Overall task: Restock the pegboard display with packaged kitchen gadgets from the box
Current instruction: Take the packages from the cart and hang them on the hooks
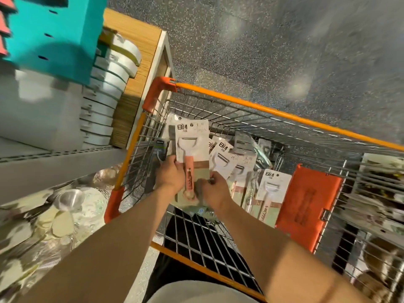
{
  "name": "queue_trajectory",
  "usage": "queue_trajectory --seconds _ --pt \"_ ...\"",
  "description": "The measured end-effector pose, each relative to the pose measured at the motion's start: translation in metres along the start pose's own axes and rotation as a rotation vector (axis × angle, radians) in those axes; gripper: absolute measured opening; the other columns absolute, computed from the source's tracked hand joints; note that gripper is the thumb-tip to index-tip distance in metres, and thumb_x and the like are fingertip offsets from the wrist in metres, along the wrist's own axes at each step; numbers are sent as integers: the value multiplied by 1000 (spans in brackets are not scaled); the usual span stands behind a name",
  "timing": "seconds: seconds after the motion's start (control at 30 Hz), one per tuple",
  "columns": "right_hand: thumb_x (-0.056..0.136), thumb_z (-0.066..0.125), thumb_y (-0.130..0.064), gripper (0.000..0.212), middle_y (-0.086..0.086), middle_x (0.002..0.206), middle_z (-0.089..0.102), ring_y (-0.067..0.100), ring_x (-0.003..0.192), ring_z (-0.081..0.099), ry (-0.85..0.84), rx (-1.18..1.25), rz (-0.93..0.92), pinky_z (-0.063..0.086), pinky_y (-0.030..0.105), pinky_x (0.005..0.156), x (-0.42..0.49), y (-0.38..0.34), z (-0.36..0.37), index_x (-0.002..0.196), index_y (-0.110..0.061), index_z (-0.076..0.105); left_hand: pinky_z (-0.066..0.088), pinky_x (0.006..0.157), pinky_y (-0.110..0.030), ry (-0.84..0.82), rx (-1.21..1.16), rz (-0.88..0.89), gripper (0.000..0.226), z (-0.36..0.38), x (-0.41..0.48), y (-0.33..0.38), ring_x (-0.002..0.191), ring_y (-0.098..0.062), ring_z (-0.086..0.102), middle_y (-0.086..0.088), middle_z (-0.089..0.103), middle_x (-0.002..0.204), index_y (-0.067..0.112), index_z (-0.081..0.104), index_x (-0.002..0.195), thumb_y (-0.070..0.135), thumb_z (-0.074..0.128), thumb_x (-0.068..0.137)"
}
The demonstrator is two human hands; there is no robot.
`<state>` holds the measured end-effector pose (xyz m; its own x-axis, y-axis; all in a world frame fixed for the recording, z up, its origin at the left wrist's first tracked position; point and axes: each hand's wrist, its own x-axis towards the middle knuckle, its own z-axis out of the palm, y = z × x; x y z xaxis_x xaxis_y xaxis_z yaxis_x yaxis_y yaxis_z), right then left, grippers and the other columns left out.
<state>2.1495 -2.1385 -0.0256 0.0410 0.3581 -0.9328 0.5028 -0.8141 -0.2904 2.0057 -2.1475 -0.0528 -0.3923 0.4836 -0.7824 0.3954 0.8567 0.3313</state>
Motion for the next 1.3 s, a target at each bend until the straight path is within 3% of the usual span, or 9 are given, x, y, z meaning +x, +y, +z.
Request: queue_trajectory --seconds 0.1,0.27,0.53,0.77,0.87,0.97,1.03,1.13,1.3 --pt "92 63 -26 16 8 103 76 27 88 72 -3 10 57 62 43 82 2 16 -6 106 -18 65 43 80 -32 -28 12 76 30 3 -3 8 98 -25 58 -14 63 123 8 58 134 17 40 112" --pt "105 47 -33 34 11 117 67 32 107 65 321 -45 93 54 43 96 18 27 -21 127 -7 52 40 67 -26 -43 24 113 32 18 -2 10 86 -14 51 -4 55 108 10 53 141 18 38 113" --pt "105 51 -22 19 5 110 67 26 99 63 357 -1 27 51 34 88 35 30 -21 123 -14 54 36 65 -26 -87 95 47 27 29 0 17 77 -16 50 -5 56 98 9 51 134 16 35 114" --pt "104 53 -21 12 1 99 70 28 96 68 238 148 -71 55 46 96 19 17 -13 112 -26 60 42 61 -34 16 -163 -16 19 19 -12 16 74 -22 60 -10 64 99 16 49 120 30 37 113" --pt "105 52 -23 16 1 106 73 26 97 70 179 160 -60 58 46 94 17 15 -19 113 -24 66 45 54 -33 53 -202 22 43 19 -17 16 71 -26 64 -7 63 85 11 53 118 50 38 111" --pt "104 53 -27 16 -1 109 72 23 97 68 323 -32 -56 58 39 91 21 26 -35 114 -23 65 34 34 -24 80 -184 -4 72 28 -12 16 53 -20 58 -7 60 72 1 51 139 62 29 108" --pt "104 55 -28 16 -1 102 69 19 90 65 433 -175 4 58 35 84 27 42 -48 114 -18 63 32 33 -23 87 -180 -39 73 34 -10 17 48 -18 55 -7 59 68 1 47 145 60 25 109" --pt "101 61 -29 27 2 105 66 18 88 64 390 -202 126 59 36 87 29 57 -60 121 -11 59 33 30 -22 91 -141 -28 80 39 -8 19 48 -18 56 -5 59 66 0 44 149 64 21 108" --pt "96 64 -33 50 13 135 54 34 122 57 453 -363 161 52 50 98 25 58 -61 138 -11 47 39 35 -22 23 -150 -19 93 38 -15 19 55 -14 53 0 55 73 5 34 155 78 38 97"
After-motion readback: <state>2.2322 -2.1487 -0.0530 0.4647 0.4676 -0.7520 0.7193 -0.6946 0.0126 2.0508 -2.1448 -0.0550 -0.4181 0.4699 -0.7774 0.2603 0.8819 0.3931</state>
